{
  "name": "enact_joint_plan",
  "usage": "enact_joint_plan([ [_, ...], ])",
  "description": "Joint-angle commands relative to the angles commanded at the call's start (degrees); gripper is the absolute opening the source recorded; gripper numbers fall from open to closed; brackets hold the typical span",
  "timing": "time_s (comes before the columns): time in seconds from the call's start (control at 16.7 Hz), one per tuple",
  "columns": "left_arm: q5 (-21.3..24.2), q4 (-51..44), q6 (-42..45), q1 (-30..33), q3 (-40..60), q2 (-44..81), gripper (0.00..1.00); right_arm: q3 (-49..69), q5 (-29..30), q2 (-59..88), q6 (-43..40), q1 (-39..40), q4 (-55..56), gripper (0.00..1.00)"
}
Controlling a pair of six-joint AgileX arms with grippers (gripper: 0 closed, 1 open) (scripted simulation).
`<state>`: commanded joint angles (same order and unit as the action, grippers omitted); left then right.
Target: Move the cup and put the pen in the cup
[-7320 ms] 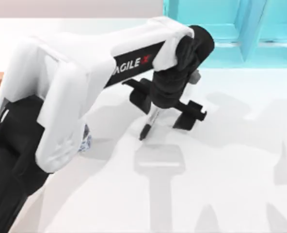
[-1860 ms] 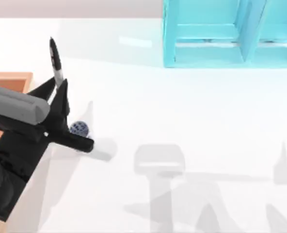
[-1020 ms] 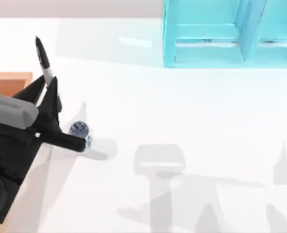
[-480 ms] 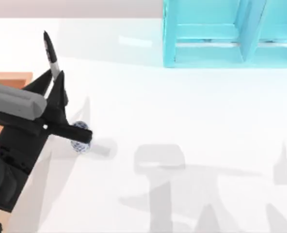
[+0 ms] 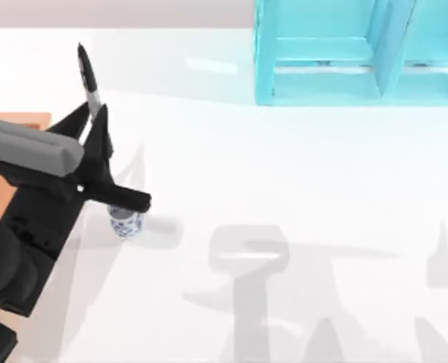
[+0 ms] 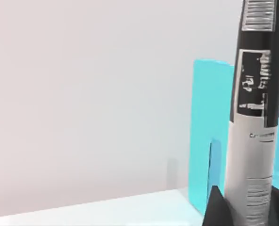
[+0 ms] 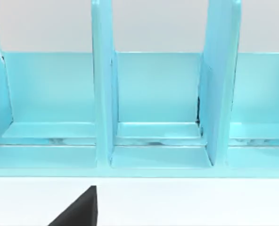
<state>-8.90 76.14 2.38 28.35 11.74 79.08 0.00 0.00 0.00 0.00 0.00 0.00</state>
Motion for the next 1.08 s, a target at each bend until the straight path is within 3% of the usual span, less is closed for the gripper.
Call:
enact_joint_plan([
  [0.3,0.08,0.4,-0.02,-0.19,0.15,0.53,0.0,0.0,0.0,0.0,0.0,0.0,0.0,1.0],
  [1.08,0.08,0.4,-0.02,-0.19,0.15,0.53,0.98,0.0,0.0,0.0,0.0,0.0,0.0,1.0],
])
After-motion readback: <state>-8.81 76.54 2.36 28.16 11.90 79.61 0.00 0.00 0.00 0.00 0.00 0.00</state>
